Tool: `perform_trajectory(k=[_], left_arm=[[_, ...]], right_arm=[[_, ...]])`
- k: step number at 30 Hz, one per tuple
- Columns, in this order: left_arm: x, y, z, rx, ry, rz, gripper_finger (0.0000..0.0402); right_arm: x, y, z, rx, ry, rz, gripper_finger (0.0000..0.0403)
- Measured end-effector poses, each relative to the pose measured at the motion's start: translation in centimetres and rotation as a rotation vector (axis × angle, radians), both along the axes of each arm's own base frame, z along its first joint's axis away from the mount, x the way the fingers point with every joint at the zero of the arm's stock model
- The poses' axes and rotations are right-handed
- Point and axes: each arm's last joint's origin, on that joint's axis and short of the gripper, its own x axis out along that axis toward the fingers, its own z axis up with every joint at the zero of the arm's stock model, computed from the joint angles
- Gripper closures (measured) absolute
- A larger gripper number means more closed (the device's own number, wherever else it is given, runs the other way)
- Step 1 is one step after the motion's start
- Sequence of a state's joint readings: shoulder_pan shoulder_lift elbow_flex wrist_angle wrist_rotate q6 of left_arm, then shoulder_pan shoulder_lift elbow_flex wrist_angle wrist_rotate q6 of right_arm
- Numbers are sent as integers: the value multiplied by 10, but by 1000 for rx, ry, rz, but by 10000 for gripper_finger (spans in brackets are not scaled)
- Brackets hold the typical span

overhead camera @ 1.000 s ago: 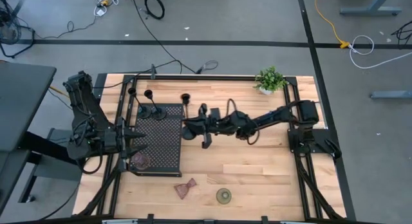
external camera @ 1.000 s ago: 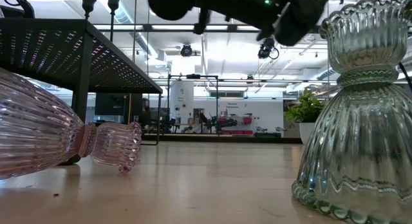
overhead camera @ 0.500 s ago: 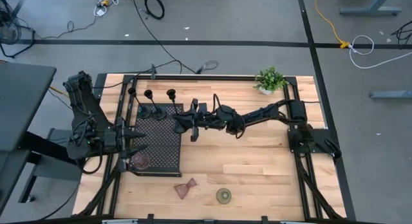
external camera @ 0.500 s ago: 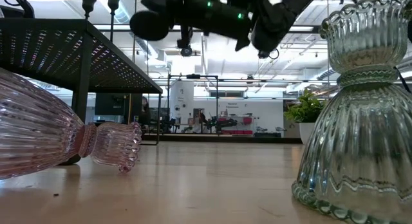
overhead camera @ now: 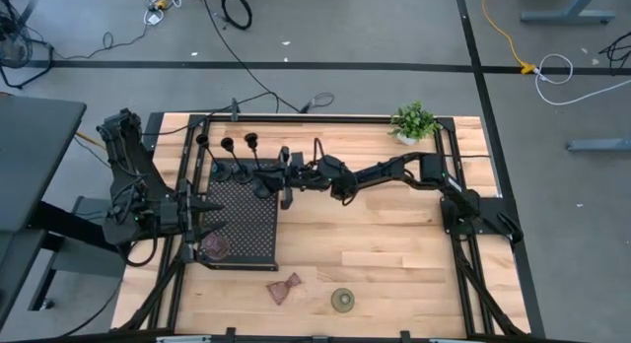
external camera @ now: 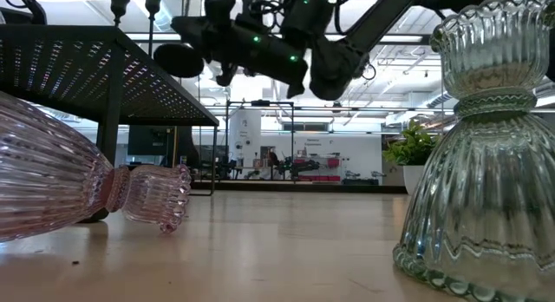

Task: Pick & Place candle stick holders
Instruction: Put the black candle holder on the shelf aligned with the other black candle holders

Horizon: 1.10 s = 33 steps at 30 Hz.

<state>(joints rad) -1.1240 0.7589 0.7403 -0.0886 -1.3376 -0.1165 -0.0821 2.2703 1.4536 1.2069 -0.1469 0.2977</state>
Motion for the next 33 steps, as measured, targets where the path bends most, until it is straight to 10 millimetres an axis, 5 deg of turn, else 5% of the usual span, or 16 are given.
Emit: perform_trajectory(k=[16,25,33], left_arm=[[0,0,-1,15,7,0,229],[0,0,-1,17,8,0,229],[0,0,-2,19,9,0,229]], right_arm=[[2,-21,-5,-10,82,-163,401],[4,-33,-32,48,99,-153,401],[2,-43,-33,44,64,-154,401]])
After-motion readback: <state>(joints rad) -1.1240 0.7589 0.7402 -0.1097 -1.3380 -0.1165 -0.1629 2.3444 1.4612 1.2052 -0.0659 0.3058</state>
